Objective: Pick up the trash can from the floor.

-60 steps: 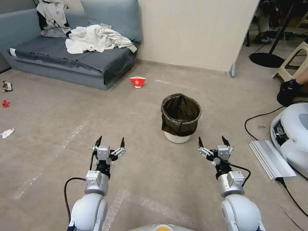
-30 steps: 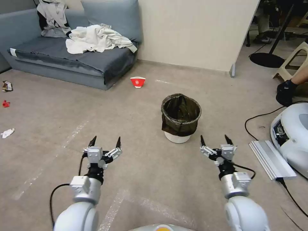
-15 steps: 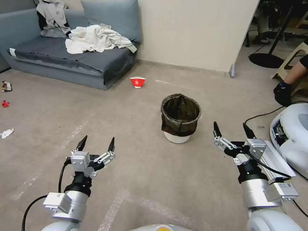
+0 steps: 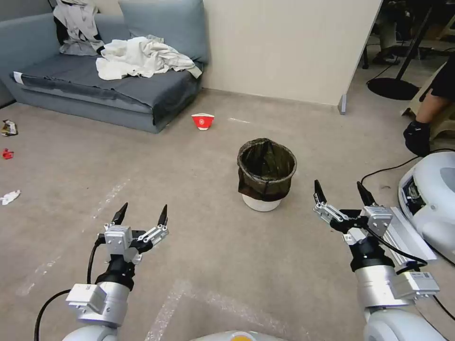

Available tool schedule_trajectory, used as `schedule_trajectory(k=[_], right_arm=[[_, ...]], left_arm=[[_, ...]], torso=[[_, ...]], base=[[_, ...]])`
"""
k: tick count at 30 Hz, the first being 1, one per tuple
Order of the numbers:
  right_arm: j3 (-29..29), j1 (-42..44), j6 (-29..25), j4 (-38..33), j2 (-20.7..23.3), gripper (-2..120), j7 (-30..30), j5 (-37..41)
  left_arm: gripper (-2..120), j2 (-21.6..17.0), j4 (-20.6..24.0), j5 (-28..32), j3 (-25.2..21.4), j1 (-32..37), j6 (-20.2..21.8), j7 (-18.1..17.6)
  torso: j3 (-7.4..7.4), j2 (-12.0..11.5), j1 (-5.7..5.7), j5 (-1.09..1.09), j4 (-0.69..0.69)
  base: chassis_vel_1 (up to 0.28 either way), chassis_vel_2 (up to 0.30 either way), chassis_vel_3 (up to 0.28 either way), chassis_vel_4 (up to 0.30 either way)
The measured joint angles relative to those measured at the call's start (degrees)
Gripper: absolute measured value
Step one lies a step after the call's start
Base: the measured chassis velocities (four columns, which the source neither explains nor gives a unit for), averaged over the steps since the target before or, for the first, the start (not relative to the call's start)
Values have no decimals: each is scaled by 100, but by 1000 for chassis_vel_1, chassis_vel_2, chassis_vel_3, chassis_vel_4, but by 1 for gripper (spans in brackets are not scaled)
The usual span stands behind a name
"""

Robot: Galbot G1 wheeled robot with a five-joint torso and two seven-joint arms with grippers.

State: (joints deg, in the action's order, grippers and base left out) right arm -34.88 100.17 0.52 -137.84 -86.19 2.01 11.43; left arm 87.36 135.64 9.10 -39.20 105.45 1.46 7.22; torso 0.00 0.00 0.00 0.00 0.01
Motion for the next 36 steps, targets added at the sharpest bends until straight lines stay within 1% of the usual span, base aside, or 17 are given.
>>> schedule_trajectory(k=[10, 19, 22, 36], right_arm=[[-1, -26, 0, 51, 3, 100, 4, -10], [0, -47, -69, 122, 14, 100, 16, -12], [6, -58, -106, 135, 19, 100, 41, 2], [23, -37, -182, 201, 25, 100, 147, 25]], left_arm=[[100, 5, -16, 14, 16, -29, 18, -30], [100, 11, -26, 46, 21, -67, 18, -131], [100, 14, -28, 54, 21, -69, 18, -139], [100, 44, -31, 65, 39, -73, 3, -168]], torso=[[0, 0, 0, 0, -1], [0, 0, 0, 0, -2], [0, 0, 0, 0, 0], [0, 0, 0, 0, -1]], base=[[-50, -63, -51, -49], [-70, -60, -61, -72], [-4, -9, -9, -19], [0, 0, 0, 0]])
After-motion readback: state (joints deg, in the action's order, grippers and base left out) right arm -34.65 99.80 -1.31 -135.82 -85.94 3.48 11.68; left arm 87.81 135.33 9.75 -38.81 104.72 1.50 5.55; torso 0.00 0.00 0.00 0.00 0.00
